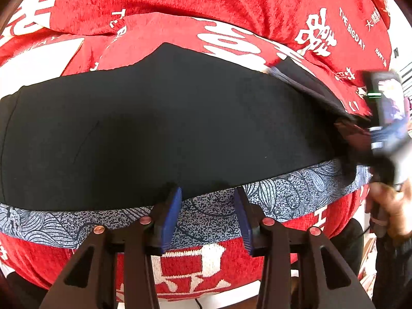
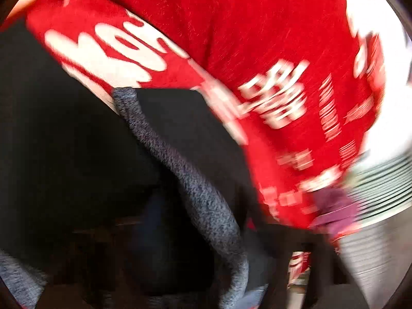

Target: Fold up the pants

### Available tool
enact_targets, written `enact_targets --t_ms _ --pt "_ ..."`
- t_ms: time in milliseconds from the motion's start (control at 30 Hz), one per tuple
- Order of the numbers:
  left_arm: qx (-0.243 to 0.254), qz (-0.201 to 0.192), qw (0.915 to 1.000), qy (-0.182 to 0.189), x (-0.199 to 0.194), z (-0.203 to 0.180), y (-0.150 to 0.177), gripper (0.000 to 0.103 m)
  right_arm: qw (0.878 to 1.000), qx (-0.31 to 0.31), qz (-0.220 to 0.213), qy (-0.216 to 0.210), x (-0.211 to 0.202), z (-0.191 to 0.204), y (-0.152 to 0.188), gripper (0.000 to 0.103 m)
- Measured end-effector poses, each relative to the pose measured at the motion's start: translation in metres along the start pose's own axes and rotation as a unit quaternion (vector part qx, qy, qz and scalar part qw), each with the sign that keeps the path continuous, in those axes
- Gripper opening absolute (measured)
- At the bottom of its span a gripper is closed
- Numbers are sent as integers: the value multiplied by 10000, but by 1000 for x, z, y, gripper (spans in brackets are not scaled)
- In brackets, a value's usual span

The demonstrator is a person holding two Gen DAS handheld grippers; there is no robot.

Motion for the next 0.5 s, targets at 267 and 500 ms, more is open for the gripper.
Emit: enact_targets --t_ms 267,500 --pt "64 28 9999 -147 2 -9 -1 54 9048 3648 -1419 -1678 -55 -155 116 8" --pt "396 1 9981 -478 5 -24 1 64 8082 4987 -1105 -2930 16 -153 212 25"
Point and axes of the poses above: each gripper's, at about its wrist camera, not at the fingertips, and x roughly the way its jaws point, z to its left, y to its underside, the point moved 4 cm from there along x, roughly the way its jaws point, and after that the axes turned 6 degrees about -y, right-handed, at the moved point
